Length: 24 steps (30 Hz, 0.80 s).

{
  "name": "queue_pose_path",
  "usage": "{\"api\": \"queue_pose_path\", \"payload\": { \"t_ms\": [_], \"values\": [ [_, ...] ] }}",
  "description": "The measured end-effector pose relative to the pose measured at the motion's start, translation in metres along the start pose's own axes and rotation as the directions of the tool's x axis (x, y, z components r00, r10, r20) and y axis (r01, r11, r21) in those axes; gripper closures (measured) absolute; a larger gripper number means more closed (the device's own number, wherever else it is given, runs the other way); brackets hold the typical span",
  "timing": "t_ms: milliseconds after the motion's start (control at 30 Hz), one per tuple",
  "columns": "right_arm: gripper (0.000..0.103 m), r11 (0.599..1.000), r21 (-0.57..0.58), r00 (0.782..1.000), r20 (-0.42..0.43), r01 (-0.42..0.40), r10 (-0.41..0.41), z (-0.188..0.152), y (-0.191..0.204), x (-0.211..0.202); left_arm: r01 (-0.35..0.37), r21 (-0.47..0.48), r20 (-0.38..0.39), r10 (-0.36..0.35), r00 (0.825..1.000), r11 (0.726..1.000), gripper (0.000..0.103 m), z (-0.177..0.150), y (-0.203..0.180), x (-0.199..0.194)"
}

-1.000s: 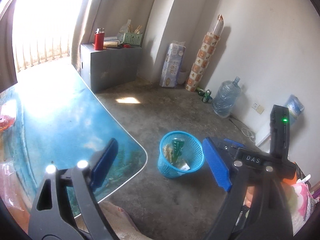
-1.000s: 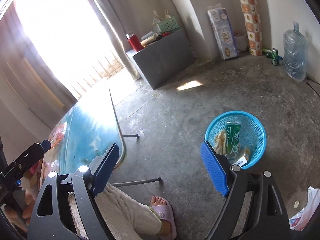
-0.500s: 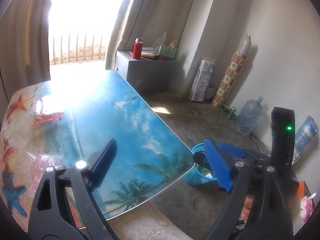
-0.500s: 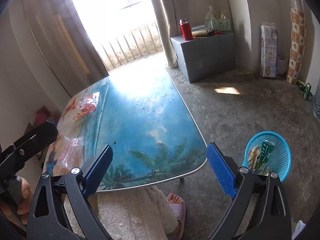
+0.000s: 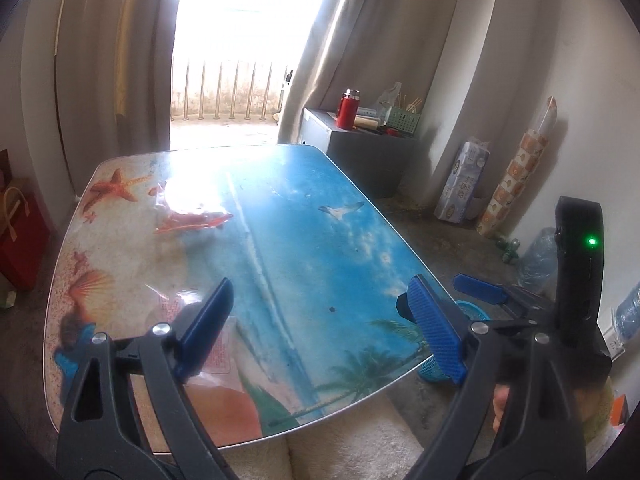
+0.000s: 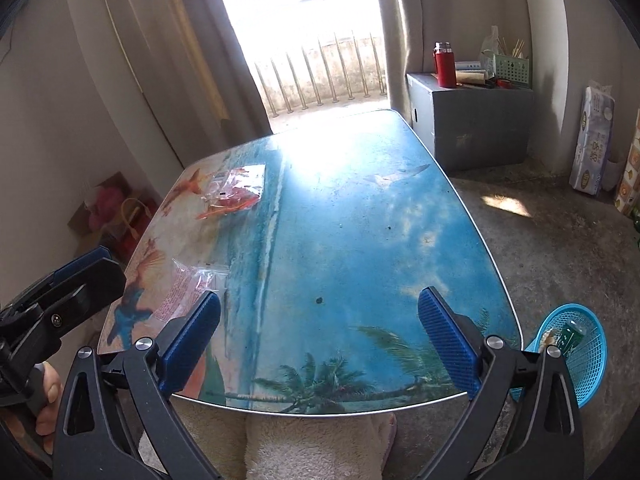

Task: Collect trash
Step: 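Swing both tools back from the wastebasket over the table, then move the left tool toward the clear plastic bag with red print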

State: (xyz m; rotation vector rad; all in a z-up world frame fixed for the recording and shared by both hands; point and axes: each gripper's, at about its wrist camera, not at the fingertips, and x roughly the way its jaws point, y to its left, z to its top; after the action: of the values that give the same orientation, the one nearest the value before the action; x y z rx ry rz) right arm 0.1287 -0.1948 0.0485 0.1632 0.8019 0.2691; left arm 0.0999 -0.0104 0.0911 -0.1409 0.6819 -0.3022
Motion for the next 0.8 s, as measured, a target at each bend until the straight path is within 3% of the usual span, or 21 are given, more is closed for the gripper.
{"api": "queue_pose_path", "payload": {
  "t_ms": [233, 467, 800],
  "values": [
    [0.007, 0.998, -0.068, 1.0, 0.013, 0.009, -0.009, 0.01, 0.023, 0.003, -0.046, -0.048, 0.016, 0.046, 0.999, 0.998, 0.018, -0.002, 0.027, -0.011],
    [0.007, 0.992, -0.101, 0.997, 0.018, 0.08, -0.079, 0.018, 0.035, 0.006, -0.091, -0.087, 0.024, 0.094, 0.995, 0.992, 0.018, -0.005, 0.046, -0.023],
    [0.007, 0.946, -0.206, 0.968, 0.062, 0.251, -0.244, 0.019, 0.055, 0.01, -0.142, -0.156, 0.027, 0.148, 0.989, 0.978, 0.018, -0.011, 0.073, -0.034]
  ]
}}
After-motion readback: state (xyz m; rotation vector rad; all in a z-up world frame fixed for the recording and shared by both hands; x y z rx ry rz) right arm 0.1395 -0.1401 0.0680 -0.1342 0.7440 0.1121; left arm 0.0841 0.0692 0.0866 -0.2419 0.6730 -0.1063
